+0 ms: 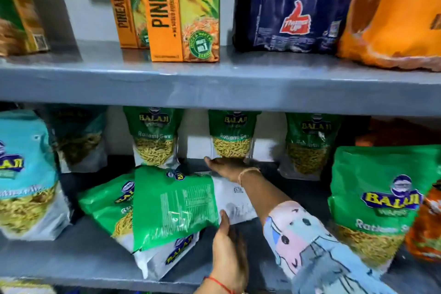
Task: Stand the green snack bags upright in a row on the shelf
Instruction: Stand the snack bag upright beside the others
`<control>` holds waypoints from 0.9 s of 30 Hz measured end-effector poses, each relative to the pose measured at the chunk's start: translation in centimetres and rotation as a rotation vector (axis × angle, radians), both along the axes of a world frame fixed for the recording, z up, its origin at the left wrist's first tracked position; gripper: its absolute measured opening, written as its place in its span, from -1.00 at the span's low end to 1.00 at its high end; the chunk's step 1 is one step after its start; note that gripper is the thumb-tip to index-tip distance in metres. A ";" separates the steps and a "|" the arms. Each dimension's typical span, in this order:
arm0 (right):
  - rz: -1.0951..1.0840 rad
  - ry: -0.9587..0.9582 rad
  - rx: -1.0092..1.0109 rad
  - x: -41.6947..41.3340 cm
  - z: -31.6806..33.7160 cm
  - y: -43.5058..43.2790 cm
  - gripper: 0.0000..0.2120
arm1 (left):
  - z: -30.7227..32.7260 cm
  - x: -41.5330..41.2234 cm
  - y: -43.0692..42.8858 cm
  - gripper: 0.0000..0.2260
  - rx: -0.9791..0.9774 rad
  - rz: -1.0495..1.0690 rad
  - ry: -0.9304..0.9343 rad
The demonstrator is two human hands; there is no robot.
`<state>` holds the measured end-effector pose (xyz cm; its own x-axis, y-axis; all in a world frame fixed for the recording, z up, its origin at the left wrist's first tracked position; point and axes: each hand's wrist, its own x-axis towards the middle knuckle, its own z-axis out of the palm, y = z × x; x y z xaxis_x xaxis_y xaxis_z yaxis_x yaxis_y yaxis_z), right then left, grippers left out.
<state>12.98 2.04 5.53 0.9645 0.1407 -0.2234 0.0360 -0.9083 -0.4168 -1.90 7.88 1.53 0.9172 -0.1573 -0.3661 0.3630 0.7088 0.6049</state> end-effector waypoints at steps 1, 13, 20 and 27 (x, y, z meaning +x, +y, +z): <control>-0.012 0.034 0.008 0.0 -0.2 0.1 -0.37 | -0.2 0.1 -0.2 -0.69 -0.010 0.008 -0.015; -0.391 -0.313 0.562 -4.3 -1.2 -5.4 -0.49 | 1.9 2.8 -1.3 -0.50 0.037 0.018 -0.118; -0.620 -0.509 0.967 -9.6 -6.5 -5.7 -0.65 | 1.5 8.7 0.1 -0.53 0.225 0.083 -0.261; -0.583 -0.636 0.873 -10.9 -8.3 -4.1 -0.44 | 1.7 10.0 1.3 -0.45 0.444 -0.056 -0.209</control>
